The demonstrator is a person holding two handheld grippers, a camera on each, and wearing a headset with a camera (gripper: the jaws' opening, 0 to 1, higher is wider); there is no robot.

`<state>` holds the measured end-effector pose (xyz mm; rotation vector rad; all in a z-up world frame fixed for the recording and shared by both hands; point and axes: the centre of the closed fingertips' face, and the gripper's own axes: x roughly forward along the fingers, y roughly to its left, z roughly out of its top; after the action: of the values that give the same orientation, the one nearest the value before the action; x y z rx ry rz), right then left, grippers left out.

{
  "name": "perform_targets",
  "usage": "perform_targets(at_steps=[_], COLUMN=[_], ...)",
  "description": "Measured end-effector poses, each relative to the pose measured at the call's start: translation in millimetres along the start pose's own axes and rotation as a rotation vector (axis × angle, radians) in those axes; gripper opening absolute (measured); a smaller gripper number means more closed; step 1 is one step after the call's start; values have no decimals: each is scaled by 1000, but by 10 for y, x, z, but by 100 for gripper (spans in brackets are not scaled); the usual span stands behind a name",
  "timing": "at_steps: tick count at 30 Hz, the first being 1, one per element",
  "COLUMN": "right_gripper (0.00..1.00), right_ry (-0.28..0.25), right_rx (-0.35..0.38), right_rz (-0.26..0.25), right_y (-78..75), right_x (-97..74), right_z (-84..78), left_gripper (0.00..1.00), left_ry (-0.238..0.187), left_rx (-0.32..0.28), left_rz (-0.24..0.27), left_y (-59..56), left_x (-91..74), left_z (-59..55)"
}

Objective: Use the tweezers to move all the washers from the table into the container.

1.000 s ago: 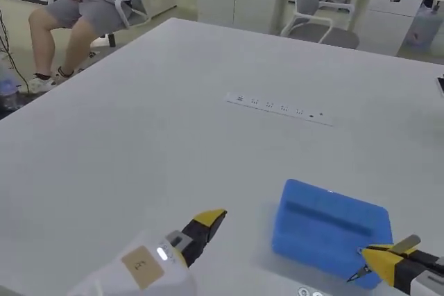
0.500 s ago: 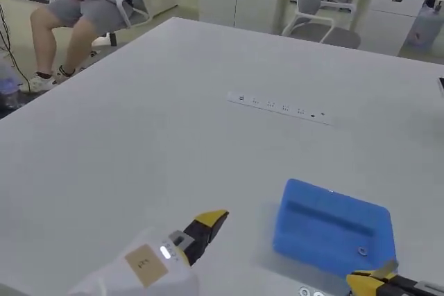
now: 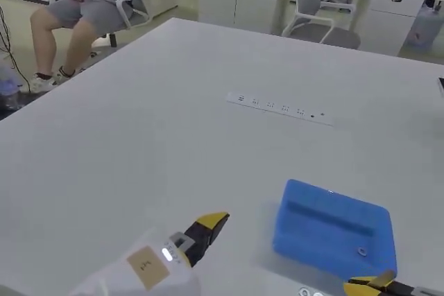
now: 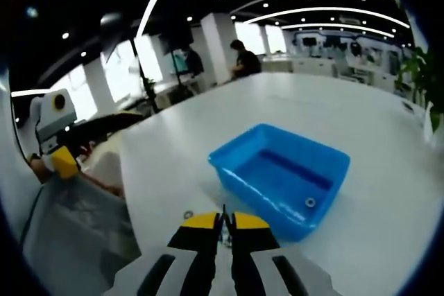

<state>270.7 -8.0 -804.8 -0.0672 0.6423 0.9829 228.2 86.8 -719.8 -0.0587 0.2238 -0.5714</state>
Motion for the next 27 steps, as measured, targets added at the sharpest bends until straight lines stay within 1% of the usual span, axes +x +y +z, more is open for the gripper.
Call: perform_targets(at_steps=[4,8,9,14,22,23,24,25,27], right_gripper=[3,4,3,3,3,3,3,3,3], right_ry=[8,25,27,31,77,97,98,107,101], right_rx=[-16,-82,-88,-85,-190,-214,-244,-244,-247], right_rz=[3,1,2,17,25,21,24,25,23], right_y=[18,42,52,68,148,136,152,153,155], right_x=[9,3,6,27,79,90,104,108,111], right_z=[-1,-9,-14,-20,-11,-32,-36,-48,-38], left_gripper=[86,86,86,85,85,85,85,85,85], left_ry=[2,7,7,14,22,22,22,22,25], left_rx=[2,4,4,5,9,10,11,11,12], left_rz=[-2,1,1,-5,-7,-6,-6,-6,-2], left_y=[-4,0,-1,-15,-13,-11,-10,-9,1], left_x=[2,4,4,11,17,18,18,19,19], left_z=[-2,-10,-9,-21,-34,-35,-35,-35,-40])
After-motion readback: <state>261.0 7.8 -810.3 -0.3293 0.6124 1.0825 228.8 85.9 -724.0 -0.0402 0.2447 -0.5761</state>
